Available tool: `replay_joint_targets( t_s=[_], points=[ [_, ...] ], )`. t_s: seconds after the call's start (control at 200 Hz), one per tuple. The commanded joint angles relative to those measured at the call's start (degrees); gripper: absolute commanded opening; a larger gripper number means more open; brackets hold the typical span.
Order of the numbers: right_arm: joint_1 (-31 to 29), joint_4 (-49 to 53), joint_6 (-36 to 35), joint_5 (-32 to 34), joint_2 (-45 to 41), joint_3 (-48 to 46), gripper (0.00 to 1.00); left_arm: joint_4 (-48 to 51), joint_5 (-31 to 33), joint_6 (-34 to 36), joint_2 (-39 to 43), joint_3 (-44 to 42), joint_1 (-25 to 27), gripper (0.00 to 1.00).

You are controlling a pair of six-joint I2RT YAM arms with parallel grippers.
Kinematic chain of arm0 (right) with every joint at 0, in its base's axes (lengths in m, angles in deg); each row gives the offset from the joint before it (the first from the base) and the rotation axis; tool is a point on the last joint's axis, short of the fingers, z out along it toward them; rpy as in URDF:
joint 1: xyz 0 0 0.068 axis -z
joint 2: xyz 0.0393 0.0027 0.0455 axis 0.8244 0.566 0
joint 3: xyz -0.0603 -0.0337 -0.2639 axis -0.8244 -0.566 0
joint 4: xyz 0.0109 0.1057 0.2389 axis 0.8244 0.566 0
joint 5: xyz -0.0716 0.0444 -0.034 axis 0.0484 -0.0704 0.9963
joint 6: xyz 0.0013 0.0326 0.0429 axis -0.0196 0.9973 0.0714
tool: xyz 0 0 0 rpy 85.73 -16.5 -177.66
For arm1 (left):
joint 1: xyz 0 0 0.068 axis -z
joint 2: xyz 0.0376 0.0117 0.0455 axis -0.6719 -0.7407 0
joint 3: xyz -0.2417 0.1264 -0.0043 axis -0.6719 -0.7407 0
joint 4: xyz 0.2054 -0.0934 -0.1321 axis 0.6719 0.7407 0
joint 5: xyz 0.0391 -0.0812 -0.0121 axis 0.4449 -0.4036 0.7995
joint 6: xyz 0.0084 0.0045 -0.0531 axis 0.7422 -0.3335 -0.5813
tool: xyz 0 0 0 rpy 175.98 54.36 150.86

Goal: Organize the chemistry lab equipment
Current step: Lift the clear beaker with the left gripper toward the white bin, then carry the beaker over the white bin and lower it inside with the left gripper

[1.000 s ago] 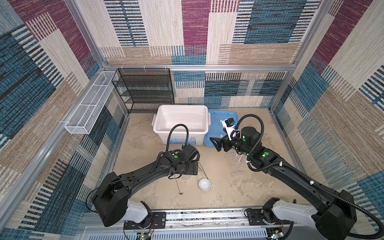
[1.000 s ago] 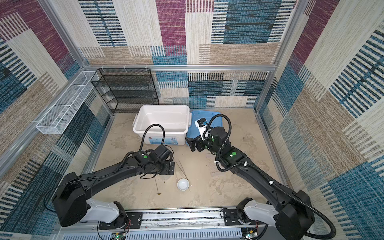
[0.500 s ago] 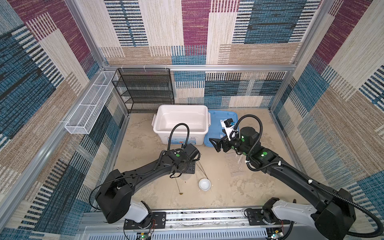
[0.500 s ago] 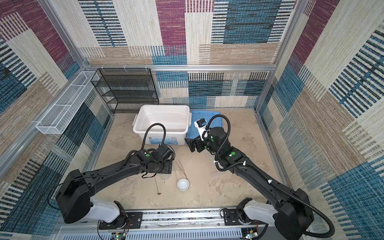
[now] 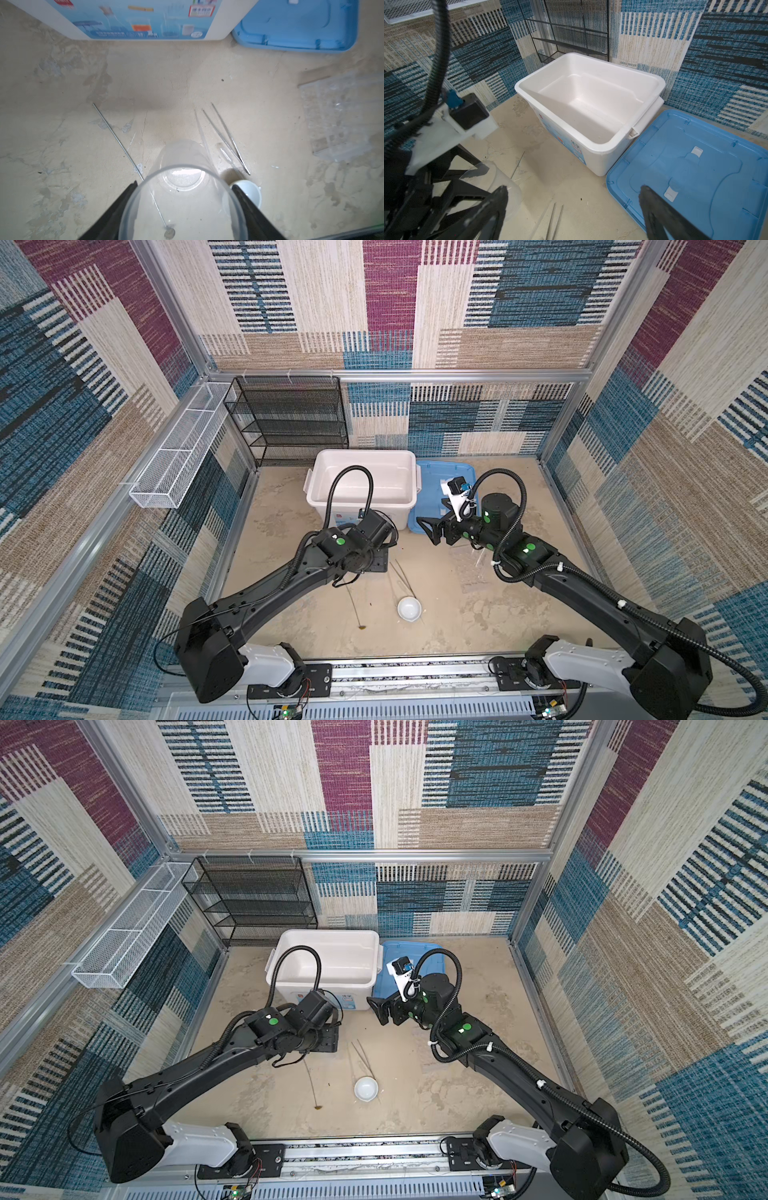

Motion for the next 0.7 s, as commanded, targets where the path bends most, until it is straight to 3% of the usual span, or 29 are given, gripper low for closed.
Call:
replay_joint_targets(
  t_s=[0.0,0.115,0.26,0.456,0.626,0.696],
  points=[
    [-0.1,-4.2,2.0,-2.0,-0.8,1.3,1.0,3.9,2.1,4.1,1.5,4.6,-1.9,0.69],
    [-0.1,-6.7,3.8,-2.3,-0.3,3.4,0.99,3.9,1.3,8.0,1.0,10.8,-6.2,0.68],
    [-0.1,-8.8,5.9,-2.9,3.7,7.4,1.0,0.3,-5.1,10.6,-2.5,18.1,-14.4,0.67],
    [-0.1,-10.5,8.5,-4.1,9.9,12.3,0.99,-3.1,-8.2,12.1,-11.9,29.0,-22.1,0.65],
    [-0.1,-12.5,10.2,-4.6,11.3,11.4,1.0,-3.2,-7.8,14.7,-19.7,37.3,-25.3,0.66],
    [-0.1,-13.2,10.6,-4.5,11.4,10.4,1.0,-3.9,-4.6,16.6,-22.4,38.5,-25.8,0.66]
  ],
)
